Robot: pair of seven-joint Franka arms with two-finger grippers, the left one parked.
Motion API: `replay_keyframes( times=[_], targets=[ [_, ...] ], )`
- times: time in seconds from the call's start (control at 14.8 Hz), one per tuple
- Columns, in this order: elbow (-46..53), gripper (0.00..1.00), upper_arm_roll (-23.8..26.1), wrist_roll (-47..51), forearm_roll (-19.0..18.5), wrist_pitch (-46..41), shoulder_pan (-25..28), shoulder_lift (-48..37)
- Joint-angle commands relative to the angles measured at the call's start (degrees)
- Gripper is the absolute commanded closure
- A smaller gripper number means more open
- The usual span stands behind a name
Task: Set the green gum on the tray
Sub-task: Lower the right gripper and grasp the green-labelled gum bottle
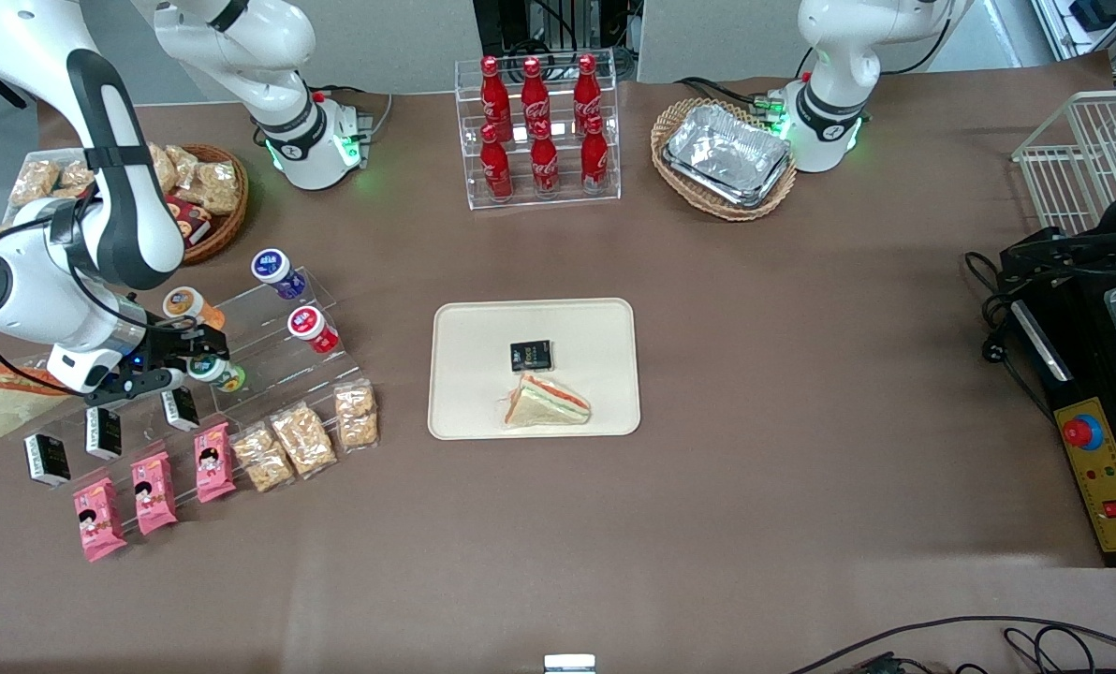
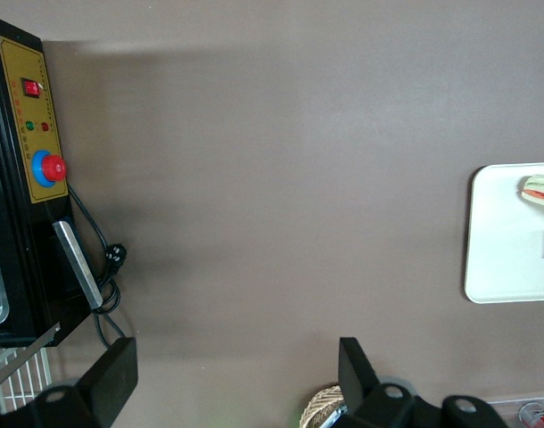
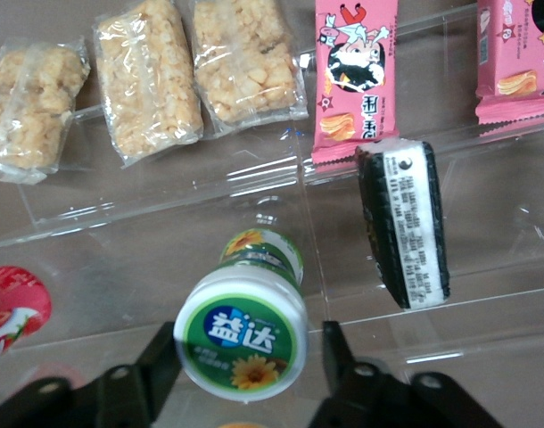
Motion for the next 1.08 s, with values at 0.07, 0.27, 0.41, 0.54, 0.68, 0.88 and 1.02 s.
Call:
replay_keyframes(
  times=[0.07,0.27,0.41,0.54,0.68,0.88,1.02],
  targets=[
    [-0.2,0.70,0.1,-2.4,0.2,1.0,-0.4,-0.4],
    [0.6,0.72,0.0,-2.3,0.2,-1.1,-0.3,-1.7],
    [4.0,0.72,-0.4,-2.3,0.3,-6.3,-0.3,-2.1],
    [8.8,0.72,-0.4,-2.0,0.3,-12.9,-0.3,-2.3],
    [13.2,0.72,-0.4,-1.6,0.3,-19.2,-0.2,-3.0],
    [20.0,0.72,0.4,3.2,0.3,-28.6,0.5,-3.9],
    [24.3,0.72,0.5,9.9,0.4,-34.1,4.4,-4.0]
  ],
)
